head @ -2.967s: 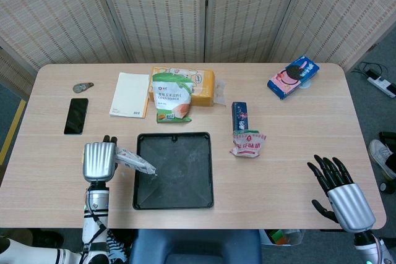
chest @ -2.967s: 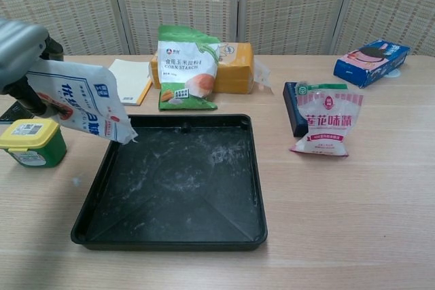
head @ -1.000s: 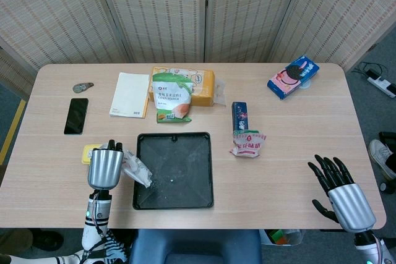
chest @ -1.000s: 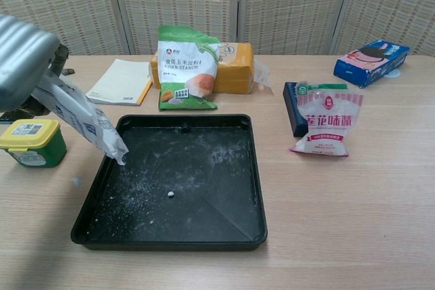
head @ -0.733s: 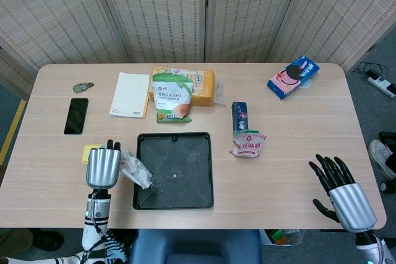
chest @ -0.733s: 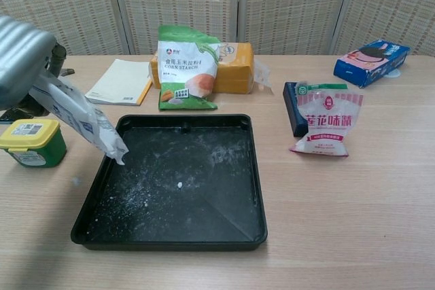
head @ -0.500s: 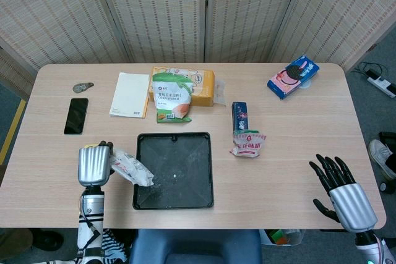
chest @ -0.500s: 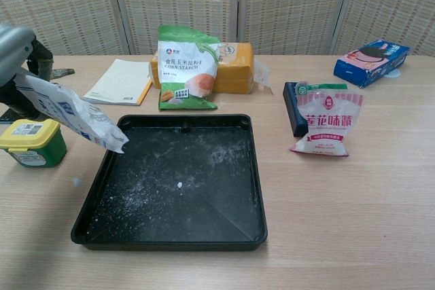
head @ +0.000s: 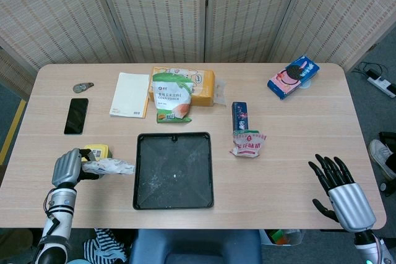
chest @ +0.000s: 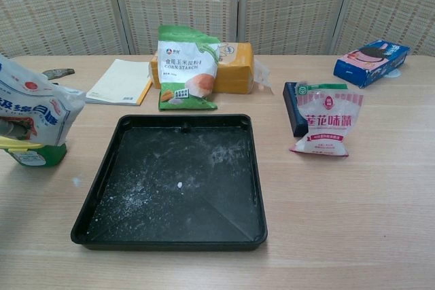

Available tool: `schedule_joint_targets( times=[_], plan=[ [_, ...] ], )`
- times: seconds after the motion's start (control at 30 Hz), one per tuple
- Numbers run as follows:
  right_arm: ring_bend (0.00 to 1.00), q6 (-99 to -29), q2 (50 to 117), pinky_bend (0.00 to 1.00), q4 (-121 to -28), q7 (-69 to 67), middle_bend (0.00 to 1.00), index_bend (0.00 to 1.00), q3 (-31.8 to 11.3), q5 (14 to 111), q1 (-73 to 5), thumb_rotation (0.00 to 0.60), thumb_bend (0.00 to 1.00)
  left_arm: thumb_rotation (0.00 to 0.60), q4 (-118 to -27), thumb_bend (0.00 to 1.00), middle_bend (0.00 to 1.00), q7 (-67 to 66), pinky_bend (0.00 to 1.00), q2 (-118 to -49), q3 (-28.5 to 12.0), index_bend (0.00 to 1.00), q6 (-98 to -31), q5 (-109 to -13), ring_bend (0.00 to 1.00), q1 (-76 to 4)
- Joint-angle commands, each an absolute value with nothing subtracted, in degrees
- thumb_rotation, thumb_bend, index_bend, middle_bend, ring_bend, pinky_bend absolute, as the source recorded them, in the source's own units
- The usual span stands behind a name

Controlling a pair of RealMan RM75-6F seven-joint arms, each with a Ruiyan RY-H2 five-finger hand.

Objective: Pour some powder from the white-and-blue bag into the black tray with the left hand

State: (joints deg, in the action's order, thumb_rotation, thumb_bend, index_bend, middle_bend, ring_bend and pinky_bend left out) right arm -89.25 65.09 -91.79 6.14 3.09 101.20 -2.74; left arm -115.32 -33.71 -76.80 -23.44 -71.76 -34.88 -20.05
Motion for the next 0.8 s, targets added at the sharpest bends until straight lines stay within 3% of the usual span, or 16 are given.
schedule_joint_targets(
  times=[0.03,0.33,0.67,0.8],
  plan=[
    [0.00,-89.2,65.2,0.00,-91.8,6.3,0.00,0.00,3.1,101.2,-2.7,0.600,0.26,0.600,-113.3,0.22,1.00,-27.2,1.00,-72.8,-21.7,0.92,-64.6,-32.0,1.00,-18.3],
    [0.00,-88.8,65.4,0.00,-92.0,7.0,0.00,0.00,3.2,101.2,-2.8,0.600,0.26,0.600,-104.3,0.22,1.00,-15.4,1.00,-71.2,-18.4,0.92,-50.7,-31.4,1.00,-19.3],
    [0.00,-88.2,65.6,0.00,-92.0,7.4,0.00,0.00,2.9,100.4,-3.0,0.600,0.26,0.600,-95.9,0.22,1.00,-9.1,1.00,-72.9,-16.7,0.91,-46.6,-33.2,1.00,-22.1],
    [0.00,-88.0,65.7,0.00,-92.1,7.6,0.00,0.00,2.9,100.1,-3.0,0.600,0.26,0.600,-93.0,0.21,0.95,-6.4,1.00,-73.4,-16.0,0.79,-45.3,-34.6,1.00,-22.4]
  ],
)
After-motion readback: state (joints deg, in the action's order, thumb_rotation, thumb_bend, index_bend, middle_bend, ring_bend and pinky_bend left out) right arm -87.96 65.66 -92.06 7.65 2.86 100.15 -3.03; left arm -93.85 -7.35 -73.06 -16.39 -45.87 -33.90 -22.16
